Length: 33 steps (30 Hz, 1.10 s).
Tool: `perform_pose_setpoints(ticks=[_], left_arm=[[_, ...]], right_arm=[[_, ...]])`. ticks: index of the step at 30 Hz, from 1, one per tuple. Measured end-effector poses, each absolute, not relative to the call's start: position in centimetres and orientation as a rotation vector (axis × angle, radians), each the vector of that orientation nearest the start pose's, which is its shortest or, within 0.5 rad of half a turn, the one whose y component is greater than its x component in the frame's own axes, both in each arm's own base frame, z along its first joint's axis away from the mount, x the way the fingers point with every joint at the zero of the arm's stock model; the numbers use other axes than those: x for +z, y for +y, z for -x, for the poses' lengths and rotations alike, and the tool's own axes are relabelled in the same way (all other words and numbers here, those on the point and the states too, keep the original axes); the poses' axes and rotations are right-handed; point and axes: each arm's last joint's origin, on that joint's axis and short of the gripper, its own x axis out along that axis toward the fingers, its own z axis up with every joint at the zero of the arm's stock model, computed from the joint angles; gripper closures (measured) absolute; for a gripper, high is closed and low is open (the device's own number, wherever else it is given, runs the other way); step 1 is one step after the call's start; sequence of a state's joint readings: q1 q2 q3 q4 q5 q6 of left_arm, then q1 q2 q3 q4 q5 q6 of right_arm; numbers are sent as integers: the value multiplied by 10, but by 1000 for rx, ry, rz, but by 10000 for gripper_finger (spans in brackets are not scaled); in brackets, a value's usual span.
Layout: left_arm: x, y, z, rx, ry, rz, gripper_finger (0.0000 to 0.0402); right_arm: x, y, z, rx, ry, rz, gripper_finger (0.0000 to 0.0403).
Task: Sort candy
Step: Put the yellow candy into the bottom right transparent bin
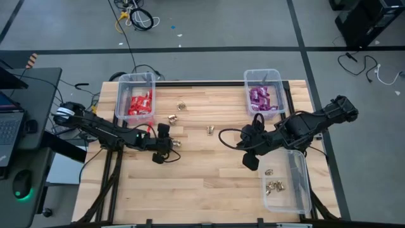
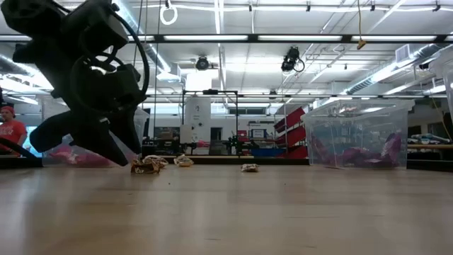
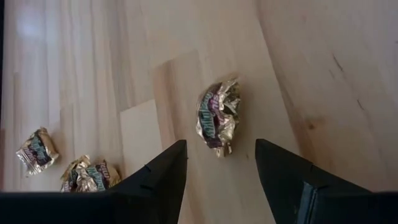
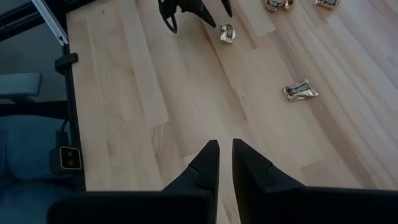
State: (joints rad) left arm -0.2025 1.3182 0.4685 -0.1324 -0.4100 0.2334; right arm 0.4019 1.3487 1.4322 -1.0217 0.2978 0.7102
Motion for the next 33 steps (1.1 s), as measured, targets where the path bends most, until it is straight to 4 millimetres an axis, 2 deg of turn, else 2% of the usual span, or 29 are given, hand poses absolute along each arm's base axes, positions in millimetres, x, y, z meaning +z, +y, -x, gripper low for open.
perform_pose_setpoints(ticks=[8, 33], left_arm=[[129, -25, -209, 104, 915, -504, 222], [127, -21, -210, 78, 935, -479, 396]], right_arm=[[365, 93, -240, -215, 858, -343, 371], [365, 93, -241, -224, 849, -316, 371]])
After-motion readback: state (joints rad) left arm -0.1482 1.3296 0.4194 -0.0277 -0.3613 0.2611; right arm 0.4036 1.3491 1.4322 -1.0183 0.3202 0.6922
